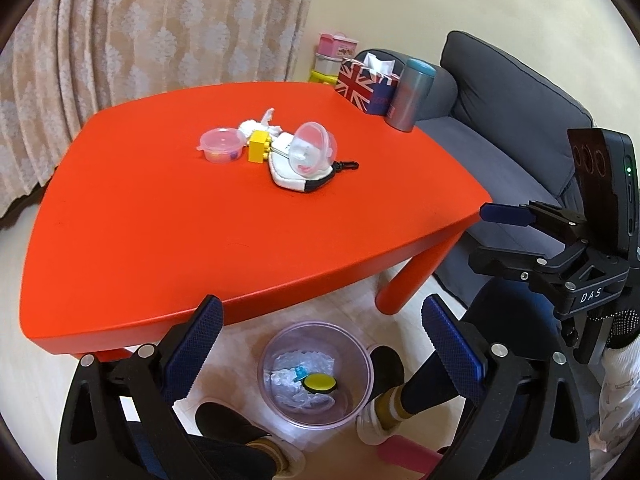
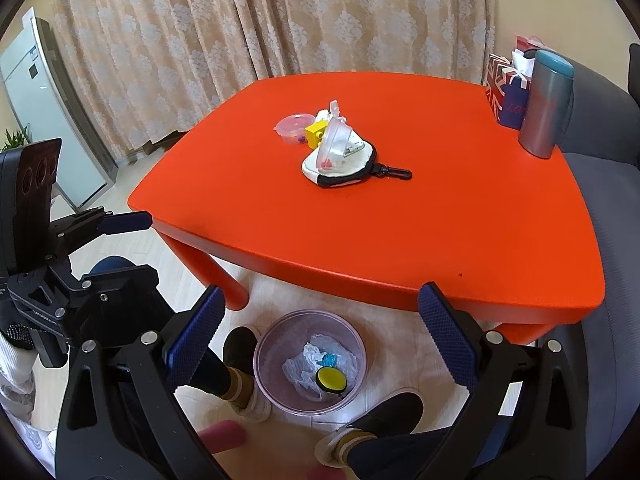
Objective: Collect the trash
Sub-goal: 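Move the right gripper back to the clear plastic container on the pouch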
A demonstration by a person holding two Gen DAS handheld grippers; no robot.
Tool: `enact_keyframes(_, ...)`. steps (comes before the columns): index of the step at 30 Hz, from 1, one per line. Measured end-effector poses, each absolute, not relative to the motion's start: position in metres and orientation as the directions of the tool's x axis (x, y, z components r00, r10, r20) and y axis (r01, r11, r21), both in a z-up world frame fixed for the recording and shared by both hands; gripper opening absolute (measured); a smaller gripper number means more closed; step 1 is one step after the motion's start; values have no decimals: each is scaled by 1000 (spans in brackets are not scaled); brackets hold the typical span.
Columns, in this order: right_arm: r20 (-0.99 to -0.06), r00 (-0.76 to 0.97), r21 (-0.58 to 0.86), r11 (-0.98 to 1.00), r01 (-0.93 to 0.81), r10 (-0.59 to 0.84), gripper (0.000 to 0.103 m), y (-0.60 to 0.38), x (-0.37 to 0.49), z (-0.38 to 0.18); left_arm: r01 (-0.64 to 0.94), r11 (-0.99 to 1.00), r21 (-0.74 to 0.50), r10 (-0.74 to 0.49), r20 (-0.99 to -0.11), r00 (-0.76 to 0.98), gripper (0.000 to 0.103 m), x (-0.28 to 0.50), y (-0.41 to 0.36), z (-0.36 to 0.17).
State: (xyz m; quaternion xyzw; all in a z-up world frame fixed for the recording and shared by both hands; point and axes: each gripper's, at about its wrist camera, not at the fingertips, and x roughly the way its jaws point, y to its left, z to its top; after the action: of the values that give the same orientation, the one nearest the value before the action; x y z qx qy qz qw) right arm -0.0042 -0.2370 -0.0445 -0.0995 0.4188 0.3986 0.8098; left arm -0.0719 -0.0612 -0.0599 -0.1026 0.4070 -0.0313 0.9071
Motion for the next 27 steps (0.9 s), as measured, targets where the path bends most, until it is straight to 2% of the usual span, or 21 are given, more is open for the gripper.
enact_keyframes(27,-767,313,172,650,-740,559,96,-168,73,-25,-77,975,-211,-103,-725,681,96,-22,1,-34)
